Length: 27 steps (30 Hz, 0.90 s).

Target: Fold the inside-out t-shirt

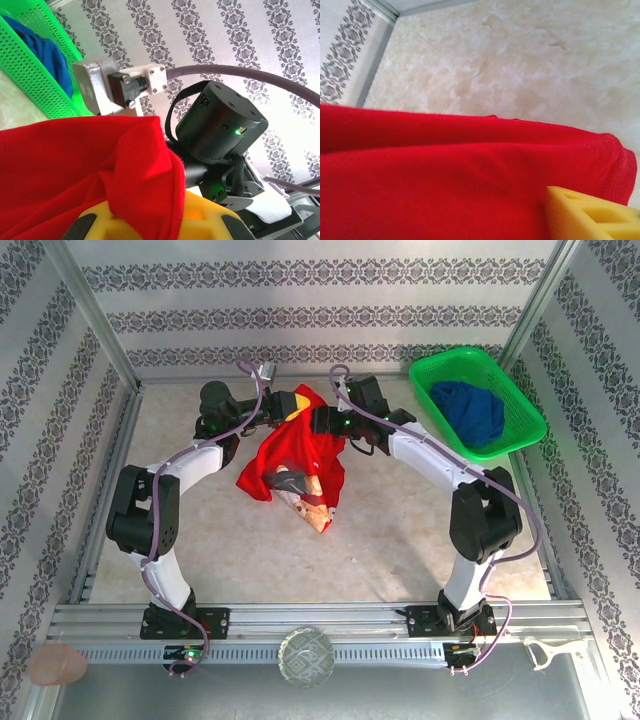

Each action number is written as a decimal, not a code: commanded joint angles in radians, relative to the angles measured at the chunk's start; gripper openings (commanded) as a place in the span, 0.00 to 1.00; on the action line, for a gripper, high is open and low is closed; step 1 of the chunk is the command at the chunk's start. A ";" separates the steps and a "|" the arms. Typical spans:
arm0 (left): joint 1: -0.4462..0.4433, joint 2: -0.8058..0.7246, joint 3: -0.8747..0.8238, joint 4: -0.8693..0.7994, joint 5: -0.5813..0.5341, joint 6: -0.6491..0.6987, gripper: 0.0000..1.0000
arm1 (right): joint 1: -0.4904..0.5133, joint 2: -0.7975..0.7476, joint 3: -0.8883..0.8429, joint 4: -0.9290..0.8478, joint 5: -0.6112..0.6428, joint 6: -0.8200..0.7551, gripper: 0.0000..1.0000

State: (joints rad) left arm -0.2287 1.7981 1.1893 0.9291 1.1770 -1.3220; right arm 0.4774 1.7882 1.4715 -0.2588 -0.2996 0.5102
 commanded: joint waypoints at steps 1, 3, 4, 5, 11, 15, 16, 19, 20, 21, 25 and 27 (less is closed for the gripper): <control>-0.002 -0.019 0.021 0.097 0.033 -0.039 0.00 | -0.027 -0.041 0.007 0.066 -0.042 0.031 0.73; -0.002 0.000 0.031 0.157 0.037 -0.092 0.00 | -0.026 0.022 0.063 0.058 -0.068 0.041 0.69; -0.002 0.009 0.037 0.190 0.038 -0.121 0.00 | -0.020 0.058 0.085 0.060 -0.074 0.052 0.64; -0.003 0.017 0.043 0.211 0.039 -0.139 0.00 | -0.015 0.089 0.102 0.067 -0.084 0.065 0.57; 0.018 0.005 0.048 0.146 -0.007 -0.093 0.00 | -0.019 0.162 0.123 0.057 -0.163 0.062 0.00; 0.077 -0.123 -0.008 -0.410 -0.200 0.289 0.00 | -0.093 0.004 0.004 0.141 -0.252 0.112 0.00; 0.083 -0.147 0.012 -0.630 -0.295 0.411 0.00 | -0.110 -0.039 -0.020 0.170 -0.280 0.134 0.00; 0.084 -0.145 0.101 -1.052 -0.508 0.633 0.00 | -0.135 -0.127 -0.065 0.261 -0.386 0.202 0.00; 0.084 -0.135 0.115 -1.109 -0.537 0.655 0.00 | -0.136 -0.142 -0.075 0.287 -0.418 0.225 0.00; 0.083 -0.122 0.127 -1.148 -0.553 0.675 0.00 | -0.136 -0.157 -0.089 0.336 -0.459 0.256 0.00; 0.059 -0.088 0.147 -1.231 -0.617 0.761 0.00 | -0.133 -0.168 -0.171 0.679 -0.584 0.474 0.00; 0.034 -0.069 0.163 -1.284 -0.666 0.814 0.00 | -0.127 -0.136 -0.185 0.883 -0.626 0.609 0.00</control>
State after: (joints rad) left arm -0.2047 1.6859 1.3479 -0.1024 0.7223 -0.6685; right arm 0.3737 1.6478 1.3056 0.2325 -0.8196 0.9001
